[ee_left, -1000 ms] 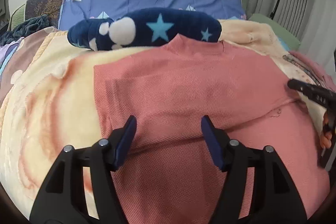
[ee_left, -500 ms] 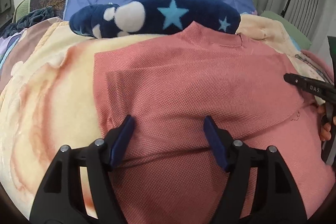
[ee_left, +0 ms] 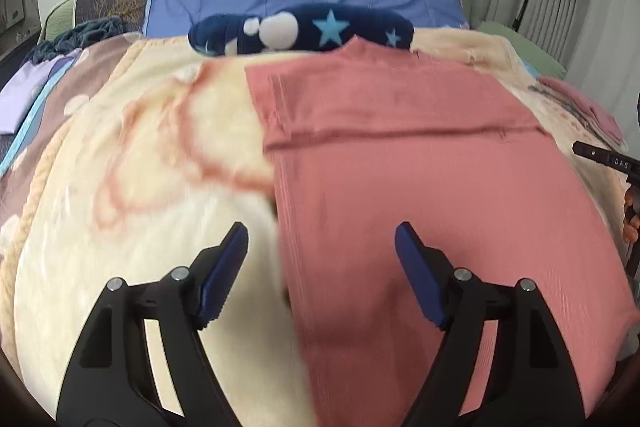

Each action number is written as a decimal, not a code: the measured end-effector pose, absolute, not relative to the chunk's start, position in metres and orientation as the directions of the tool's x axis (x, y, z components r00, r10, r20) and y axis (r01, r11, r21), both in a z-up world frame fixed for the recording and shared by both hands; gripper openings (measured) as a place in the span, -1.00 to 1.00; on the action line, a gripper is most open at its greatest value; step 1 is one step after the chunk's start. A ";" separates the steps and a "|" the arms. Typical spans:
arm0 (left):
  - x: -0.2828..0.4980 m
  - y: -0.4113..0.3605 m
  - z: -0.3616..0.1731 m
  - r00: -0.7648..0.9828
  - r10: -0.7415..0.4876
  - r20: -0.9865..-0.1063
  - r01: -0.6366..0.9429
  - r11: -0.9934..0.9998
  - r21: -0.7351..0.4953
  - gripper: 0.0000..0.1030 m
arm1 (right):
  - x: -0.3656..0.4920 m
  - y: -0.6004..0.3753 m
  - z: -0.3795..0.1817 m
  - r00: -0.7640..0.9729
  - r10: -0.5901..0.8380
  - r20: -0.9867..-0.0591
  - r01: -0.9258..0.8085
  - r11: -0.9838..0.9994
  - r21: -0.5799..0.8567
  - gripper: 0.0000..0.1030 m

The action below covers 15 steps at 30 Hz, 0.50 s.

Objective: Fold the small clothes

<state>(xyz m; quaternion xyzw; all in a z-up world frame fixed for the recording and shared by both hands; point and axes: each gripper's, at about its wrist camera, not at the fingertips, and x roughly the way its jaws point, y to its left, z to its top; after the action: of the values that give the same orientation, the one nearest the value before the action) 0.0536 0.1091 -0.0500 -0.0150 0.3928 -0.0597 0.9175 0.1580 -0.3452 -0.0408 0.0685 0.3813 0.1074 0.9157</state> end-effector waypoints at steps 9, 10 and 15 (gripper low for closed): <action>0.003 0.113 -0.071 0.627 -0.192 -0.755 0.129 0.981 -0.142 0.50 | 0.117 -0.349 -0.062 0.611 0.327 -0.721 -0.174 0.944 0.281 -0.49; -0.001 0.112 -0.071 0.622 -0.201 -0.756 0.138 0.979 -0.147 0.50 | 0.113 -0.348 -0.063 0.605 0.335 -0.722 -0.180 0.941 0.286 -0.45; -0.017 0.110 -0.075 0.592 -0.236 -0.771 0.167 0.971 -0.169 0.50 | 0.095 -0.347 -0.071 0.589 0.354 -0.727 -0.196 0.934 0.297 -0.32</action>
<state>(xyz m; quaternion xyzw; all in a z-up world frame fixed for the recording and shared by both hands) -0.0170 0.1099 -0.0752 -0.0395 0.4376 -0.1128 0.8912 0.0949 -0.3474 -0.0708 0.0932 0.4261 0.1552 0.8864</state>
